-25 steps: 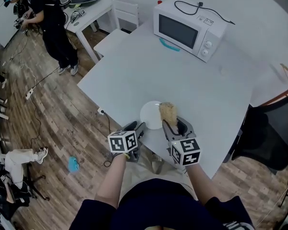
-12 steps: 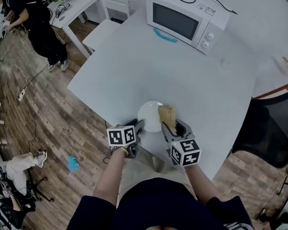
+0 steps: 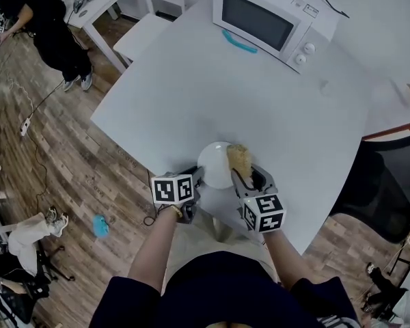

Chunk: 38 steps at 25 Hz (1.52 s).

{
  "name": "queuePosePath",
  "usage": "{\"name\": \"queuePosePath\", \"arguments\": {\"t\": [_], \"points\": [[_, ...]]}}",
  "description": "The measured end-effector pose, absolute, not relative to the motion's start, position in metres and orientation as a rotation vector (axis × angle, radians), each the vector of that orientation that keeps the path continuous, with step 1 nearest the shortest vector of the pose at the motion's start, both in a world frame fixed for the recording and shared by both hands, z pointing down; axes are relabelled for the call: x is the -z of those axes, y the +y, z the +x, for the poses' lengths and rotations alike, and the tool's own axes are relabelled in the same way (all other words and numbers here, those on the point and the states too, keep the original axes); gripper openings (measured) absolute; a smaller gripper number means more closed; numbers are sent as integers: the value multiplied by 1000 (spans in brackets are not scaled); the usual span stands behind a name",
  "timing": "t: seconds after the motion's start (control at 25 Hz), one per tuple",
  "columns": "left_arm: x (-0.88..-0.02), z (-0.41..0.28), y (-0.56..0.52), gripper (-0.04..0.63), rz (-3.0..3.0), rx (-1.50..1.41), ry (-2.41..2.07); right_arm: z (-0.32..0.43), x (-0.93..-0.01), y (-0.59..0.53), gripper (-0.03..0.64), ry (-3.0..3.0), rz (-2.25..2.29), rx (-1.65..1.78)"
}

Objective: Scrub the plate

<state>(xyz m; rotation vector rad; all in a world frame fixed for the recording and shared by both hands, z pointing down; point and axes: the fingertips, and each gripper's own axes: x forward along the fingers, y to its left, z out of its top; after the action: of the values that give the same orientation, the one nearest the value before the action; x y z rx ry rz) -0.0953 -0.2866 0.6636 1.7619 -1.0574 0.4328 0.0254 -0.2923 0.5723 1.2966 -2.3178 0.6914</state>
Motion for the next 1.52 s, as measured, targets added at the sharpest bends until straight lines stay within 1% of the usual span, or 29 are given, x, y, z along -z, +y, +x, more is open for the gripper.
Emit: {"name": "queuePosePath", "arguments": {"t": [0.4, 0.68, 1.0, 1.28, 1.52], "points": [[-662, -94, -287, 69, 1773, -440, -1055, 19, -608, -312, 172, -2171, 1185, -528], [-662, -93, -287, 66, 1782, -436, -1048, 14, -621, -322, 172, -2108, 1158, -540], [-663, -93, -286, 64, 1792, -444, -1049, -26, -625, -320, 172, -2162, 1042, -530], [-663, -94, -286, 64, 1792, -448, -1061, -55, -623, -299, 172, -2202, 913, -486], [-663, -95, -288, 64, 1793, -441, -1080, -53, -626, -277, 172, -2200, 874, -532]]}}
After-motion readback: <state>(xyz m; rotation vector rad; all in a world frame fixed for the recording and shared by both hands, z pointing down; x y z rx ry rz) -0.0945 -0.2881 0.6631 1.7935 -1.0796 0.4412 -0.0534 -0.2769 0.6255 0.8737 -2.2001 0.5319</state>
